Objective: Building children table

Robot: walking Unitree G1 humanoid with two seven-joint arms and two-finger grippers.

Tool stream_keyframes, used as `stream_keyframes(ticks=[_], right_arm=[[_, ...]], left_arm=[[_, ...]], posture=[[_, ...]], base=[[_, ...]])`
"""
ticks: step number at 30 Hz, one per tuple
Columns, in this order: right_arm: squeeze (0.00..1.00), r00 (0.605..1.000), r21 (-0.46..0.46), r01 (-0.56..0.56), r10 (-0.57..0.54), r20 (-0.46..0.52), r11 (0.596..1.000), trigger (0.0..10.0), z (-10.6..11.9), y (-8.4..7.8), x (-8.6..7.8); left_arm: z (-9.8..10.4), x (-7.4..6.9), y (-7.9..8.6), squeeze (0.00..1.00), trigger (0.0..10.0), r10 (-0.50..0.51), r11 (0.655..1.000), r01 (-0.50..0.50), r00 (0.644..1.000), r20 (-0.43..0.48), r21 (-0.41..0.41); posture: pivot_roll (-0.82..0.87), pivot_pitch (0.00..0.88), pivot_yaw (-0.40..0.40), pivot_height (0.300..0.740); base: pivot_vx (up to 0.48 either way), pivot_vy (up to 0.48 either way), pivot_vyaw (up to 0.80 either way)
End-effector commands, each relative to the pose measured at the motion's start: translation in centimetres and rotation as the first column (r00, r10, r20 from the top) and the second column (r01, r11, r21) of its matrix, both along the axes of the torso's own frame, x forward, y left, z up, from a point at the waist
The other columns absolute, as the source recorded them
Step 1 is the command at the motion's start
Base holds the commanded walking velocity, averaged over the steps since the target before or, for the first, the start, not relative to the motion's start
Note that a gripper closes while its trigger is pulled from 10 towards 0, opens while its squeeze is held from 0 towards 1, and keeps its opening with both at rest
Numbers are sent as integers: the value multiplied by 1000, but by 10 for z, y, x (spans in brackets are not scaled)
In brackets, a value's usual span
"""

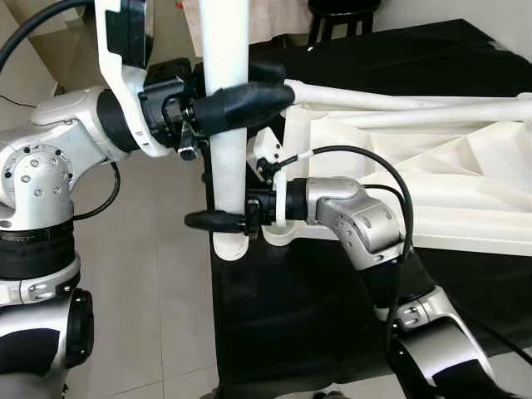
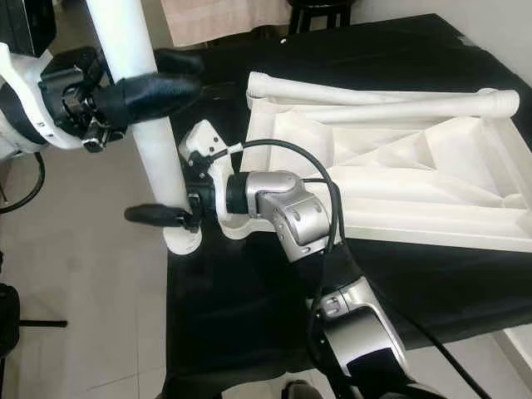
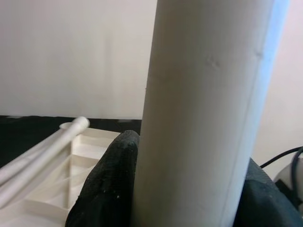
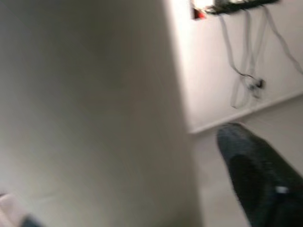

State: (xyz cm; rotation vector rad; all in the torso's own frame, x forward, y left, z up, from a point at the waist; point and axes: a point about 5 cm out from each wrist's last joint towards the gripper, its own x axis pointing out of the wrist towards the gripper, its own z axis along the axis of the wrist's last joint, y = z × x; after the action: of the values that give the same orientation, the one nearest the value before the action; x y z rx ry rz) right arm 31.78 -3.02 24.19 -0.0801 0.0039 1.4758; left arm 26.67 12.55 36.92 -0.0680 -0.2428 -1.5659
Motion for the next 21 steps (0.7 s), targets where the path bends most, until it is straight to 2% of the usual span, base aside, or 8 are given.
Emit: stream_keyframes(ticks=[1, 14, 15, 16, 17, 18, 19, 21], right_arm=[[0, 998, 7, -54, 54, 36, 999, 0, 3, 9, -6], [0, 997, -6, -25, 25, 74, 1000, 0, 7, 3, 0], [0, 997, -10, 15, -14, 75, 1000, 0, 6, 2, 4], [0, 996, -12, 40, -39, 75, 999, 0, 5, 0, 6], [0, 995, -12, 73, -72, 73, 997, 0, 5, -1, 10], [0, 995, -12, 73, -72, 73, 997, 0, 5, -1, 10], [0, 991, -10, 108, -107, 75, 994, 0, 5, -3, 14], [0, 971, 14, 228, -228, 74, 974, 0, 9, -9, 27]], left_arm=[[3, -16, -15, 0, 0, -192, 981, 192, 981, 2, 22], [13, -16, -11, 0, 0, -132, 991, 133, 991, 33, -33], [15, -12, -8, 0, 7176, -82, 995, 84, 996, 33, -57], [15, -10, -6, 0, 7176, -48, 996, 50, 998, 32, -72], [16, -7, -3, 0, 10000, -3, 996, 6, 1000, 28, -94], [16, -7, -3, 0, 10000, -3, 996, 6, 1000, 28, -94], [17, -3, 0, 1000, 10000, 42, 992, -39, 999, 24, -123], [18, 8, 12, 1000, 10000, 137, 974, -135, 991, 0, -184]], posture=[[-55, 124, 51, 740], [-69, 120, 52, 740], [-69, 121, 52, 740], [-69, 121, 52, 740], [-70, 122, 52, 740], [-70, 122, 52, 740], [-70, 123, 52, 740], [-69, 127, 50, 740]], base=[[0, 0, 0], [0, 0, 0], [0, 0, 0], [0, 0, 0], [0, 0, 0], [0, 0, 0], [0, 0, 0], [0, 0, 0]])
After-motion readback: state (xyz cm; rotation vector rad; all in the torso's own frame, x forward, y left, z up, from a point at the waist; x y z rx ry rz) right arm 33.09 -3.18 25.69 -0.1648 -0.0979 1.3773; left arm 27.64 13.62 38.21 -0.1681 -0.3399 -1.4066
